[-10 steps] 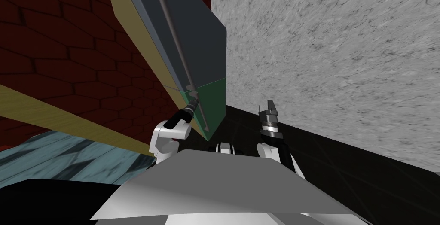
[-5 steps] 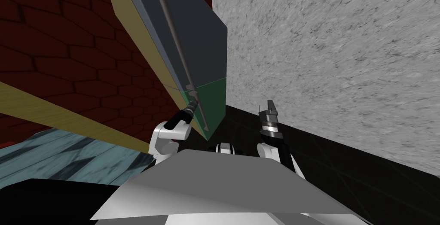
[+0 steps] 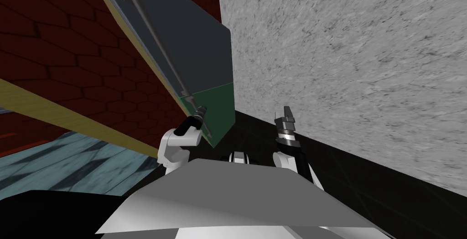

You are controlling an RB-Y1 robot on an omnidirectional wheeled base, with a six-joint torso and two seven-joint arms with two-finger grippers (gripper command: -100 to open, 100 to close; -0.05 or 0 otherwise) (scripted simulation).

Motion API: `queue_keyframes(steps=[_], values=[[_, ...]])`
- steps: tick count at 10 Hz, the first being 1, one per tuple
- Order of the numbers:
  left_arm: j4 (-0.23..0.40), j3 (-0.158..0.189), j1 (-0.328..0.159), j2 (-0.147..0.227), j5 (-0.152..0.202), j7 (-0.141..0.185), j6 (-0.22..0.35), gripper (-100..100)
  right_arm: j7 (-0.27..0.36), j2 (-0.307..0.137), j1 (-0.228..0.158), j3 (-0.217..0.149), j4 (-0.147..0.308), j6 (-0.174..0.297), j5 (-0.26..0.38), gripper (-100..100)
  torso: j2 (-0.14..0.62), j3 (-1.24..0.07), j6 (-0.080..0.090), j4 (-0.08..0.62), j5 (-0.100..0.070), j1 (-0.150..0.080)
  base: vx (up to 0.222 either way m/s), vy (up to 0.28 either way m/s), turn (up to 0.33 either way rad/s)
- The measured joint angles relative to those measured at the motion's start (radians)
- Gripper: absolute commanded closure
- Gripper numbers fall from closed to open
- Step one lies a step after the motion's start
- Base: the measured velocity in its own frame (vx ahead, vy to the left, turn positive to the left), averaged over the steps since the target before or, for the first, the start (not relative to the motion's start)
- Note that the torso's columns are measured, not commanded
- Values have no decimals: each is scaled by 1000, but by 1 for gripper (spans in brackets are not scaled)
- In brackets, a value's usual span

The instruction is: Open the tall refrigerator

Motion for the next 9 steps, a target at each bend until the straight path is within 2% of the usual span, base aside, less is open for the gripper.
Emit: queue_keyframes(steps=[2,4,5,7,8,9], values=[[7,21,-8,-16,-39,10,14,100,0,0,0,0,0,0,0,0,-1,-1,0,-1,-1,-1,11,-372,73],[13,38,-7,-21,-55,17,17,100,0,0,0,0,0,0,0,0,2,1,0,0,3,10,-16,-279,83],[19,48,-10,-27,-72,22,20,100,0,0,0,0,0,0,0,0,2,1,0,0,1,0,-42,-260,57],[15,61,-7,-34,-90,27,29,100,0,0,0,0,0,0,0,0,-2,-1,0,-1,1,1,23,-193,42],[14,62,-7,-35,-92,28,29,-100,0,-1,0,0,0,0,0,0,-2,-2,0,-1,2,8,7,2,-4],[37,61,-5,-36,-92,30,21,-100,0,-1,0,-1,0,0,0,0,-1,-1,0,0,4,13,14,69,0]])
